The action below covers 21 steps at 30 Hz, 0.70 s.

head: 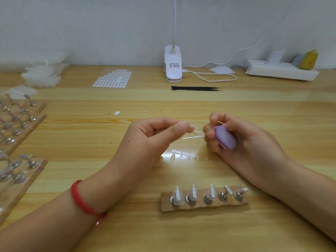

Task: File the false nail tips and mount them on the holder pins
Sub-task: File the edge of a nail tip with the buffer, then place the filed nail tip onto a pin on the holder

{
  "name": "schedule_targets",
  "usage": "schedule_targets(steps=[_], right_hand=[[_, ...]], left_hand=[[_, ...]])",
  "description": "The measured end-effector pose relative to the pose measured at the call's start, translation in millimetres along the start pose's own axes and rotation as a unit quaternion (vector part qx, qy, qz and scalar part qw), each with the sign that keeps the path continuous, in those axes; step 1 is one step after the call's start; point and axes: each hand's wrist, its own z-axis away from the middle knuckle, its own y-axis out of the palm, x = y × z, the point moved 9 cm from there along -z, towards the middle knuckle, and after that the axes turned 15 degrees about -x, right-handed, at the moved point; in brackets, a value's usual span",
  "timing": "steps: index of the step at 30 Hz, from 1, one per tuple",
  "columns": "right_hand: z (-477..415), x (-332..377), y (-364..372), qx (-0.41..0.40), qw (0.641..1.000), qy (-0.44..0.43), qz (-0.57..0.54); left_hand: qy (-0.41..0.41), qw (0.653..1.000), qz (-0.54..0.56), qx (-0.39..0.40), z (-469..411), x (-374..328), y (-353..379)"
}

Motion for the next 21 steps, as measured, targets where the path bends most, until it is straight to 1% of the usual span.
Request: schedule_targets(steps=[2, 4, 6, 7, 10, 13, 16, 19, 21], right_hand=[[3.9, 1.5, 4.6, 0.019, 0.995, -0.051, 0.079], [9.1, 3.3, 10.0, 0.038, 0.981, -0.111, 0.155], [12.5, 5.0, 12.8, 0.045, 0.967, -0.156, 0.198], [12.6, 5.7, 12.1, 0.040, 0.964, -0.166, 0.201], [10.4, 7.3, 8.3, 0.028, 0.970, -0.165, 0.178], [11.5, 6.8, 10.8, 0.046, 0.968, -0.168, 0.181], [11.8, 5.3, 14.1, 0.062, 0.969, -0.156, 0.182], [10.7, 3.2, 14.3, 0.071, 0.974, -0.119, 0.181], [10.8, 2.8, 14.9, 0.080, 0.974, -0.108, 0.183]], left_hand=[[-0.011, 1.000, -0.001, -0.013, -1.1, 3.7, -3.0], [-0.013, 1.000, 0.002, -0.023, -2.4, 5.6, -5.1], [0.006, 1.000, -0.001, -0.004, -1.8, 1.9, -1.9], [0.020, 1.000, 0.001, 0.014, -0.2, -1.5, 2.0], [0.036, 0.999, -0.003, 0.038, 5.2, -4.8, 8.4], [0.036, 0.999, -0.026, 0.031, 4.3, -0.8, 5.9], [0.050, 0.995, -0.080, 0.024, 3.7, 4.7, 4.4], [0.136, 0.981, -0.140, -0.015, 5.4, -11.0, 0.4], [0.221, 0.955, -0.199, -0.022, 9.9, -28.3, 0.6]])
